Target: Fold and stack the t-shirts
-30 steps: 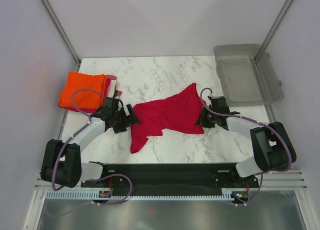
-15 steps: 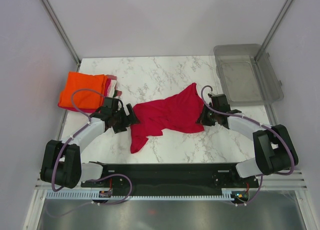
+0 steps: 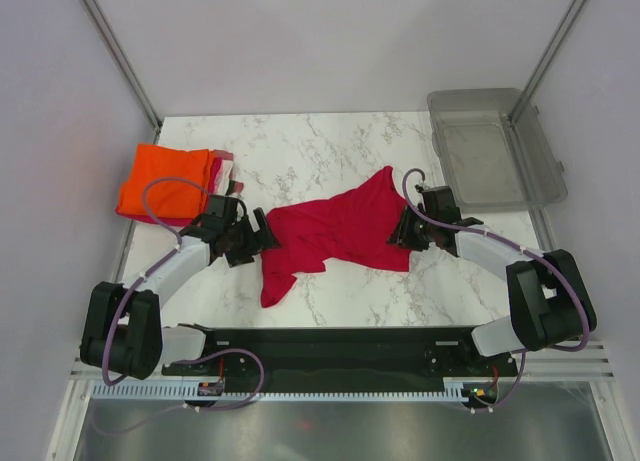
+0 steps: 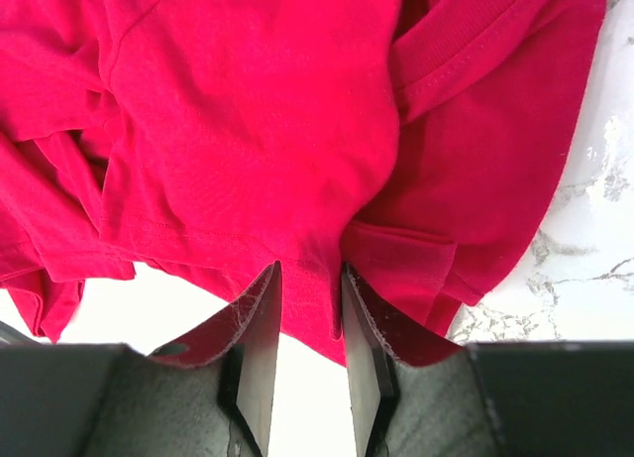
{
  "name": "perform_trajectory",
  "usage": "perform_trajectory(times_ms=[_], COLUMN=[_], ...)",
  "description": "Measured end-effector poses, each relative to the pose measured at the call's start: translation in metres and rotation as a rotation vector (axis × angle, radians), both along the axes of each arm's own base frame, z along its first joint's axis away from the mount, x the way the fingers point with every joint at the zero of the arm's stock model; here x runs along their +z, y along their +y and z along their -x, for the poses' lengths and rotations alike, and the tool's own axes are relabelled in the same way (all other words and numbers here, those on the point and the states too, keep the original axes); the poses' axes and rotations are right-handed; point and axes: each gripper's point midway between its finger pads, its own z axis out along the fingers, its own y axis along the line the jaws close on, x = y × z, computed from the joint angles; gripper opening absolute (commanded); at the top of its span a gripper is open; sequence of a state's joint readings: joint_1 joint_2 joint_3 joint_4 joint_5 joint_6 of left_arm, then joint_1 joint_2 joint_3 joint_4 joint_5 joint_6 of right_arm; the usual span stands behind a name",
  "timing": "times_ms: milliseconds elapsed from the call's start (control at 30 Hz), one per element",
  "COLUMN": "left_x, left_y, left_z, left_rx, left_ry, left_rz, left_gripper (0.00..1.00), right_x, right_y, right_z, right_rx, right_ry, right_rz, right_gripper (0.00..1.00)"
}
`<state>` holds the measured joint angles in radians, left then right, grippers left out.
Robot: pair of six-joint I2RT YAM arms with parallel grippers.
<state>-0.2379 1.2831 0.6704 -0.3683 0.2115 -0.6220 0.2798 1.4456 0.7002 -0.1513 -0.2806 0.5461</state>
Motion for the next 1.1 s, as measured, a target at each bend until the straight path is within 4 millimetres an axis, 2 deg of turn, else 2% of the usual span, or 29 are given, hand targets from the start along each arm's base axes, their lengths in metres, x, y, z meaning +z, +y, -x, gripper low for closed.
perform_trajectory(times_ms=[100,200,300,400,533,567,633,800,967,1100], left_x=[0.001,0.002,0.002,0.002,0.003,0.004,0.005,0.006,0.005,0.004], left_y=[0.0,-0.001,-0.001,-0.002,-0.002,-0.002,-0.002,-0.002,-0.002,-0.006], left_z=[0.0,-0.001,-0.001,0.0,0.0,0.0,0.0,0.0,0.002,0.005], left_rx=[-0.002,-0.004,-0.005,-0.007,-0.008,-0.008,-0.008,-0.009,-0.012,-0.029], left_ry=[-0.004,-0.006,-0.007,-0.006,-0.008,-0.012,-0.016,-0.018,-0.01,-0.007], left_rz=[0.0,0.001,0.001,0.0,0.001,0.002,0.003,0.003,0.0,-0.004], left_gripper=[0.96,0.96,0.96,0.96,0.96,0.96,0.96,0.96,0.98,0.99], right_x=[0.0,0.0,-0.001,-0.003,-0.003,-0.002,-0.002,0.005,0.031,0.077], right_y=[0.0,0.001,0.001,0.002,0.003,0.003,0.004,0.006,0.009,0.01], right_z=[0.0,0.001,0.001,0.002,0.002,0.002,0.002,0.002,-0.006,-0.03], right_rx=[0.003,0.003,0.004,0.005,0.004,0.005,0.003,0.006,0.012,0.0], right_ry=[-0.001,0.0,0.003,0.012,0.016,0.016,0.018,0.005,-0.032,-0.122], right_rz=[0.001,-0.001,0.0,0.0,-0.009,-0.011,-0.017,-0.031,-0.048,-0.079], right_gripper=[0.31,0.38,0.36,0.27,0.21,0.1,0.0,0.0,0.0,0.0])
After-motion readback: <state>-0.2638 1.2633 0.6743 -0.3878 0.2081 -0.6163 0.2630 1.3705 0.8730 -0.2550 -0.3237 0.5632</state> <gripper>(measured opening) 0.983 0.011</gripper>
